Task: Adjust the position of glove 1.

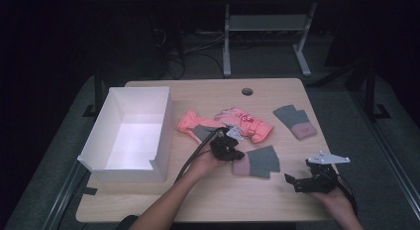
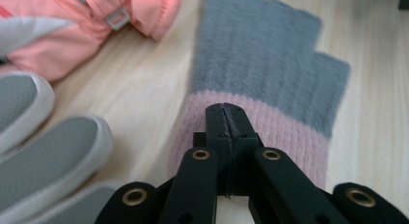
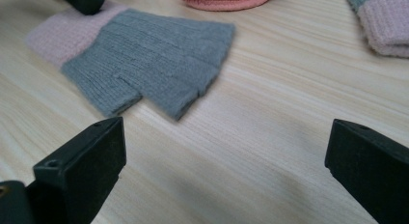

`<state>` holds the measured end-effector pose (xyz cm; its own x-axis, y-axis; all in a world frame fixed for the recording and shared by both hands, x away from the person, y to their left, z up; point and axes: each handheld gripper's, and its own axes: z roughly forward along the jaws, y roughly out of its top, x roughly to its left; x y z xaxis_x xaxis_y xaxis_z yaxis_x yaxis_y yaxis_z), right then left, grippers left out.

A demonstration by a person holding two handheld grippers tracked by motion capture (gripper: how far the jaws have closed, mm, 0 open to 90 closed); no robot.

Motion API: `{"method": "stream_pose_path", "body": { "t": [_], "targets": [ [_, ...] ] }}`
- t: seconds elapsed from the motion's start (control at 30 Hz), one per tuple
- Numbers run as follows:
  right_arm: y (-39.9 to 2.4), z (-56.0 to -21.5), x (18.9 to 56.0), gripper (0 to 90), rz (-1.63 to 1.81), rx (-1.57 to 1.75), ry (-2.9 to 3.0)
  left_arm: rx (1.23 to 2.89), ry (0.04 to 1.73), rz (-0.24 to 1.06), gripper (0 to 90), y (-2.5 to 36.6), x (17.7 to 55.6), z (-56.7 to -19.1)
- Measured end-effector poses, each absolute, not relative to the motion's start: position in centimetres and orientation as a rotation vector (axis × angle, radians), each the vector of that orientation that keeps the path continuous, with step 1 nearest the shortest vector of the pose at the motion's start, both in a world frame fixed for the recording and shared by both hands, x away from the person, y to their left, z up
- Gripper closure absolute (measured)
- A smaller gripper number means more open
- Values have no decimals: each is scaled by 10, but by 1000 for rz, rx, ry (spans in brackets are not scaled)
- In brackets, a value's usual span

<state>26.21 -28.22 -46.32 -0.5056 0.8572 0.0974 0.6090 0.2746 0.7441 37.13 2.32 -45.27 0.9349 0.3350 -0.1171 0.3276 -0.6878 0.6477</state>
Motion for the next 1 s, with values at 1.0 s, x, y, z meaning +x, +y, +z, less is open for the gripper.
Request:
{"method": "stream_pose_path", "body": {
  "t": [1.0],
  "targets": [
    [-278, -462, 260, 6, 1063, 1330, 2233, 2423, 421, -104, 898, 66, 316, -449]
  ]
}}
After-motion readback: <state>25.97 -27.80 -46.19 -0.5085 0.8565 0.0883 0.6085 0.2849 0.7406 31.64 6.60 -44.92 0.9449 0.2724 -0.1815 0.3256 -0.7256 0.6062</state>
